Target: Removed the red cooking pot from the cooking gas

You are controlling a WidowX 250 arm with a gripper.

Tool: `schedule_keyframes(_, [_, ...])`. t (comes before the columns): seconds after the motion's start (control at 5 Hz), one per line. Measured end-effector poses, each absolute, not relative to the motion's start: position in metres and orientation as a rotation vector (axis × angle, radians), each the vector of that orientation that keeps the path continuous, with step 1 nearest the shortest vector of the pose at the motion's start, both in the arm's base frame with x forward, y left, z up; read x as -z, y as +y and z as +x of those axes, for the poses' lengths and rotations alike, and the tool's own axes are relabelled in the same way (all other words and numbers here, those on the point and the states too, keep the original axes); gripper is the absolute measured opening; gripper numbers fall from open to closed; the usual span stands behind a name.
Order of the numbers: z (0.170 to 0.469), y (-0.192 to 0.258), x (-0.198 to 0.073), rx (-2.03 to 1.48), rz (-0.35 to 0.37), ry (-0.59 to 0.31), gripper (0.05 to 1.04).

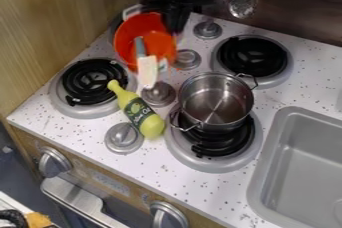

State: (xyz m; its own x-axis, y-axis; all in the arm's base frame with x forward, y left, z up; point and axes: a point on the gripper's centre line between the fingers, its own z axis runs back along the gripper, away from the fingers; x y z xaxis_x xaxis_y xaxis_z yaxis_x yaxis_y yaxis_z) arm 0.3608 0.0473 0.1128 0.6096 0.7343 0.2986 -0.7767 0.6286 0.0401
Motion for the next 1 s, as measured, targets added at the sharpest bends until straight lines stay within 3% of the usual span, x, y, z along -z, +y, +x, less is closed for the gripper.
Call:
schedule_keyframes(0.6, [0.388, 0.061, -0.074, -0.799, 0.1, -0.239, 0.052])
schedule_keyframes(1.0, [0.402, 0.065, -0.062, -0.751, 0.067, -0.216, 0.052])
